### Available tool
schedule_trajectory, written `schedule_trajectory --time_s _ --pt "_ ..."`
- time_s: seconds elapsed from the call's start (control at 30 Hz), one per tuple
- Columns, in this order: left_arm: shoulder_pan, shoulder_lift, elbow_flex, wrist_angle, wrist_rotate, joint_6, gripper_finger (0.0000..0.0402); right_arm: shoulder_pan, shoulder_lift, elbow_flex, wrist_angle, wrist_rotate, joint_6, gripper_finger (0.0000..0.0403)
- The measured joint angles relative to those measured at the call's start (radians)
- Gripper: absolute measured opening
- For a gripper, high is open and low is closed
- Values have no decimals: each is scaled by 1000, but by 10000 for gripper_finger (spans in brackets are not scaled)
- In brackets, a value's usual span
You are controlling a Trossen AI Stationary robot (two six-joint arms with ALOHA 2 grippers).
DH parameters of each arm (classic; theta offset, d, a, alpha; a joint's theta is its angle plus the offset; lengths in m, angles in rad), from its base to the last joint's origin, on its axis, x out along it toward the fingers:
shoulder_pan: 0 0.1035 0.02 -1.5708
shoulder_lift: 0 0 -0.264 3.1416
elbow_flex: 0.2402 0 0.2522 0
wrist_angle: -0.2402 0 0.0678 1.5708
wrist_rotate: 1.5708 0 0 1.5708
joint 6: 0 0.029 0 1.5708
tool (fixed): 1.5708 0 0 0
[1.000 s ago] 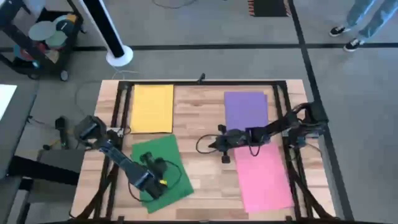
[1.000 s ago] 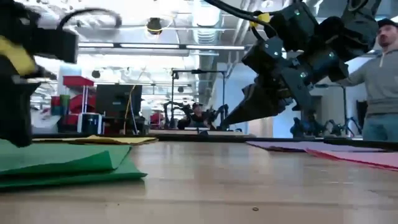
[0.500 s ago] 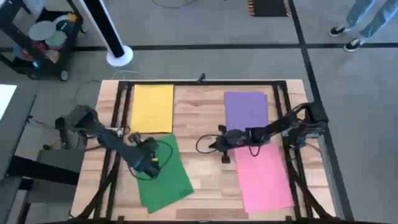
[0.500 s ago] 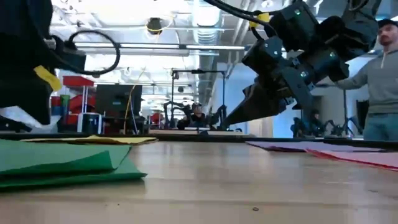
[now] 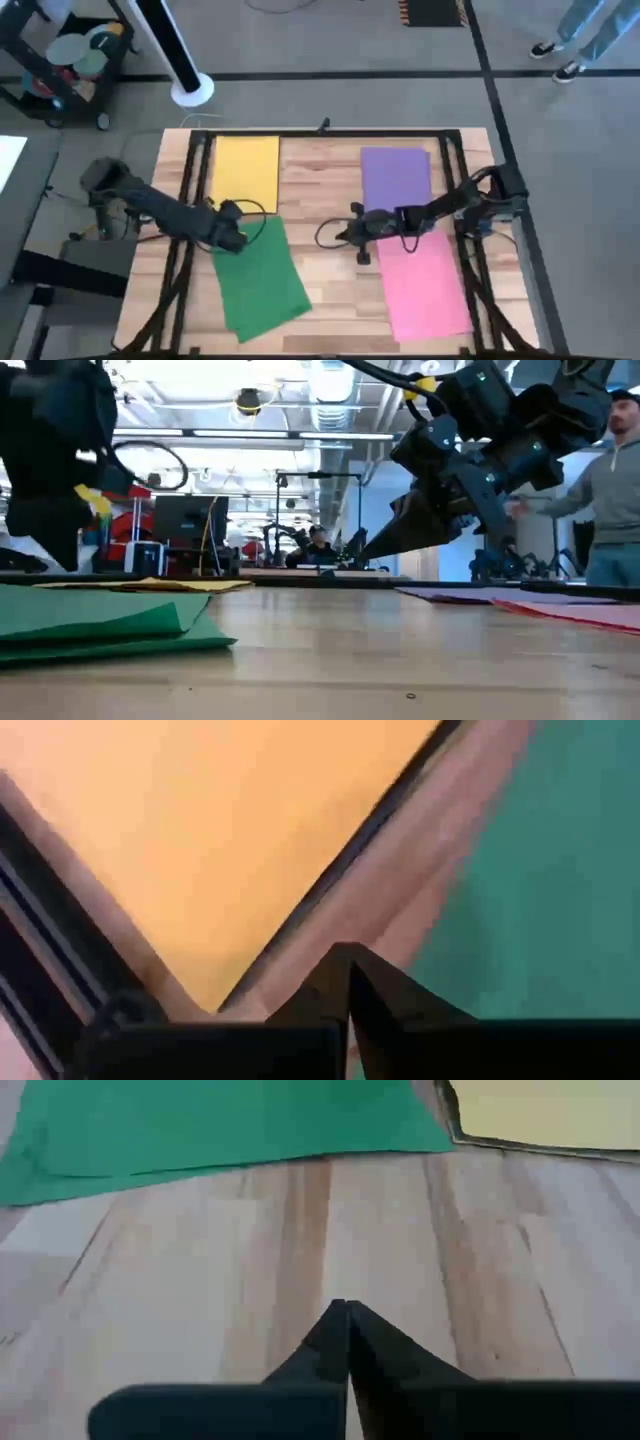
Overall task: Organize paper
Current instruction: Put the green paper on top of the other green paper in the bottom left of the table
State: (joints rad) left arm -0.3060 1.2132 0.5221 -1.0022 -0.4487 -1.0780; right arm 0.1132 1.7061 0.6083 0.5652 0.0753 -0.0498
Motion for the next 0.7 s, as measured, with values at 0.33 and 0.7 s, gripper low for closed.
schedule_trajectory --time_s 0.33,0.7 --pt "29 -2 -26 15 72 4 0 5 0 0 -3 0 0 0" --pt "29 -1 -26 26 75 -49 0 11 0 0 -5 0 5 0"
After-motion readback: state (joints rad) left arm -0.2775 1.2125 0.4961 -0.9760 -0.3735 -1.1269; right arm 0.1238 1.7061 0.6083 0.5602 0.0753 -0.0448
